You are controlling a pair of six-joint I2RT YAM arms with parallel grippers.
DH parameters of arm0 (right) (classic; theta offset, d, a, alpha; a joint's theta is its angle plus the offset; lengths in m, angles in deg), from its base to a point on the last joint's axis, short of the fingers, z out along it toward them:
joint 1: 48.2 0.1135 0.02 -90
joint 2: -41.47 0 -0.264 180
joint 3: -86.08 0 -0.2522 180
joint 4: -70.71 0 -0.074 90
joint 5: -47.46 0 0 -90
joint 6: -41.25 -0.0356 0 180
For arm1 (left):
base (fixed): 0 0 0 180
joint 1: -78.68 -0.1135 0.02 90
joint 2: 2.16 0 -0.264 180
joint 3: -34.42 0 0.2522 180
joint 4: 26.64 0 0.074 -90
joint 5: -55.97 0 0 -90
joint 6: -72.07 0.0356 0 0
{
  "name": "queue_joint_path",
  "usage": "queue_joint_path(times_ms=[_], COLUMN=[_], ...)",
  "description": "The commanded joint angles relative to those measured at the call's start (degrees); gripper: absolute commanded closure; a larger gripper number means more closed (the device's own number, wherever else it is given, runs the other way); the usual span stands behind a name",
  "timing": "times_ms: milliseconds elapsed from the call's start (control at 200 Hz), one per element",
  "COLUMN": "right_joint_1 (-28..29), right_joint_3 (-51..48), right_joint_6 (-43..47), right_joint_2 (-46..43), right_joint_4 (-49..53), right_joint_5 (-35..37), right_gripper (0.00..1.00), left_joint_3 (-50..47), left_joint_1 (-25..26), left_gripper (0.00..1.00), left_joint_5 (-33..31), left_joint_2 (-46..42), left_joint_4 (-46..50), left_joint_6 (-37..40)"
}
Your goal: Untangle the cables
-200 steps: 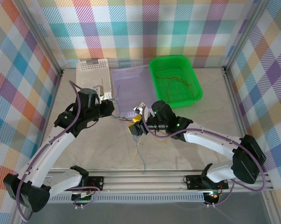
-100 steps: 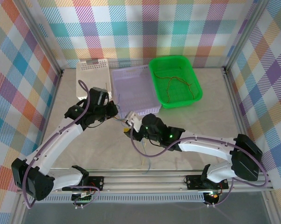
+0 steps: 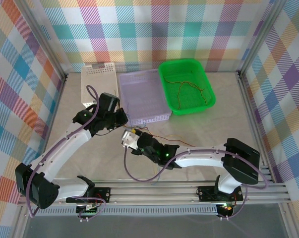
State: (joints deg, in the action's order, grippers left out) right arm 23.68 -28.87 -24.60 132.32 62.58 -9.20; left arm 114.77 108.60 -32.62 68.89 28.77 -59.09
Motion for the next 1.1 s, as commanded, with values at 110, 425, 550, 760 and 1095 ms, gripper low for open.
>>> queue_joint_path(times_ms=[110, 425, 550, 760, 1095], right_joint_1=[1.64, -0.93, -2.71, -2.71, -3.13], right_joint_3=[-3.16, -9.60, -11.11, -10.26, -9.65], right_joint_6=[5.76, -2.73, -2.99, 0.14, 1.56], right_joint_2=[-1.73, -13.20, -15.58, -14.12, -10.81], right_joint_4=[-15.71, -7.19, -5.76, -5.01, -6.76], right_joint_5=[7.69, -3.23, -6.30, -7.97, -8.25], right_gripper=[0.64, 0.61, 0.61, 0.60, 0.53], left_joint_3=[2.74, 9.27, 10.54, 11.11, 11.90], left_joint_1=[0.42, 0.49, 0.56, 0.76, 0.85], left_gripper=[1.00, 1.00, 1.00, 1.00, 1.00], left_joint_5=[-1.56, 0.22, 2.80, 4.15, 6.13], left_joint_2=[0.89, 4.07, 5.48, 6.01, 4.99], left_joint_4=[4.71, 12.95, 14.35, 14.91, 15.83], left_joint_6=[-3.06, -10.67, -12.05, -13.18, -14.03])
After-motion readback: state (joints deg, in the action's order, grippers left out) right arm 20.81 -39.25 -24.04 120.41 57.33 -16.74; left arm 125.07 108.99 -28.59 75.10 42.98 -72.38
